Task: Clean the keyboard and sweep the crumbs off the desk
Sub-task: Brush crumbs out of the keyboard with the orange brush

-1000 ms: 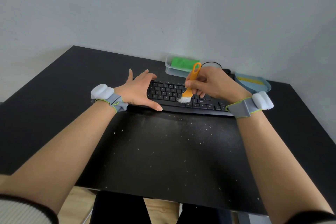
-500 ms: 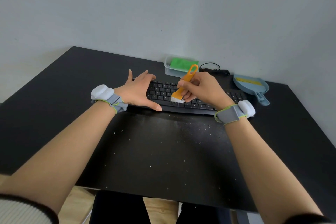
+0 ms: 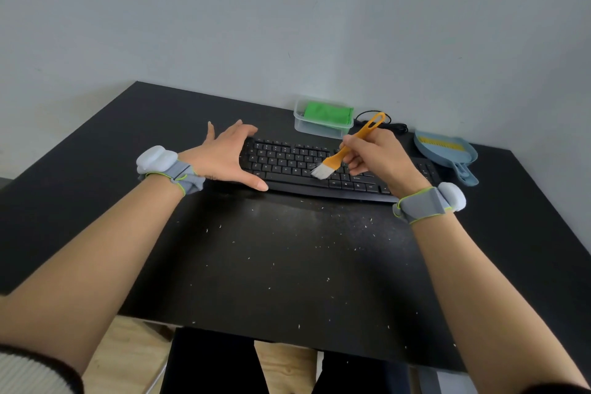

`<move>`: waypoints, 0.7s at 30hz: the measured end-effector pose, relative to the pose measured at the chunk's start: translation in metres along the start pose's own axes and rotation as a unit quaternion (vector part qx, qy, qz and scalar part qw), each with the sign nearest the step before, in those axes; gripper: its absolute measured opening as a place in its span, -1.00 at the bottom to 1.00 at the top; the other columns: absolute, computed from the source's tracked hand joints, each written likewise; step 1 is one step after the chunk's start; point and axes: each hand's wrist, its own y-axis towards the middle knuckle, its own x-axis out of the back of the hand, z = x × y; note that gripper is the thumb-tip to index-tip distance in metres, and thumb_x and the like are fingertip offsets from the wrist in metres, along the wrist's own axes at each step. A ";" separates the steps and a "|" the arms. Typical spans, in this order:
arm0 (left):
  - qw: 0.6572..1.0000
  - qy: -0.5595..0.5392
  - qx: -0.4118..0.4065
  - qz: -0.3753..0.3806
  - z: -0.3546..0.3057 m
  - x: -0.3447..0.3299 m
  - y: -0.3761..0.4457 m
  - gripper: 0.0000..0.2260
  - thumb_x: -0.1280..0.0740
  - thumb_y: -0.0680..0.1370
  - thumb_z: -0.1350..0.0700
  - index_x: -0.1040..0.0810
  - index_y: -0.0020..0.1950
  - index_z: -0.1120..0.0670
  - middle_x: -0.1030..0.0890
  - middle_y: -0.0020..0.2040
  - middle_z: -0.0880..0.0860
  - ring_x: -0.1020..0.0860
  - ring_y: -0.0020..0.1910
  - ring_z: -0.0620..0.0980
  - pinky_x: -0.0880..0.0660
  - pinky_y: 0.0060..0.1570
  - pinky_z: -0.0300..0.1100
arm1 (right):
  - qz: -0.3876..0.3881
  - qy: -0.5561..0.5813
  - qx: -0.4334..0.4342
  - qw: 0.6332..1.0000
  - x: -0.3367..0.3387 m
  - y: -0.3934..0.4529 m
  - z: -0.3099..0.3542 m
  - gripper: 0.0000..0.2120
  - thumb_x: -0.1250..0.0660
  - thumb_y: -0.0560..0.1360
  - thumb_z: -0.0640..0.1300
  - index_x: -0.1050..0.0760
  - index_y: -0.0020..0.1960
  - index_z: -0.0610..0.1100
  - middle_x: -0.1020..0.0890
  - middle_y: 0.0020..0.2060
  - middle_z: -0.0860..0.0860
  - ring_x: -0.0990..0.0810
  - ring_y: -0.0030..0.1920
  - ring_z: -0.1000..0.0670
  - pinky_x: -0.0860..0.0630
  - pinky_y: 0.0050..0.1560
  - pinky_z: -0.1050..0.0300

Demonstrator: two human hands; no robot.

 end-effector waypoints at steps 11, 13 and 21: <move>1.000 -0.030 0.000 0.006 0.014 0.010 -0.004 0.10 -0.61 0.24 -0.22 -0.03 0.56 0.04 -0.30 0.53 -0.02 -0.22 0.53 0.02 0.41 0.43 0.25 | -0.027 -0.006 0.020 0.999 -0.031 0.000 0.008 -0.75 -0.31 0.61 -0.11 -0.63 -0.06 -0.28 -0.70 -0.31 -0.13 -0.68 -0.36 -0.03 -0.68 -0.23 0.07; 0.999 -0.031 0.003 0.008 0.013 0.011 -0.004 0.10 -0.60 0.24 -0.22 -0.03 0.56 0.04 -0.30 0.52 -0.02 -0.23 0.53 0.02 0.41 0.43 0.26 | -0.020 0.013 0.016 1.000 -0.042 0.000 0.011 -0.75 -0.30 0.61 -0.12 -0.63 -0.05 -0.30 -0.69 -0.33 -0.13 -0.66 -0.37 -0.03 -0.68 -0.24 0.07; 0.999 -0.043 0.000 0.004 0.015 0.009 -0.007 0.08 -0.59 0.27 -0.23 -0.03 0.56 0.05 -0.26 0.54 -0.03 -0.17 0.55 0.01 0.40 0.44 0.26 | 0.009 0.219 -0.057 0.974 -0.057 -0.001 0.021 -0.77 -0.23 0.65 -0.19 -0.56 -0.12 -0.26 -0.60 -0.33 -0.16 -0.57 -0.43 0.00 -0.65 -0.31 0.14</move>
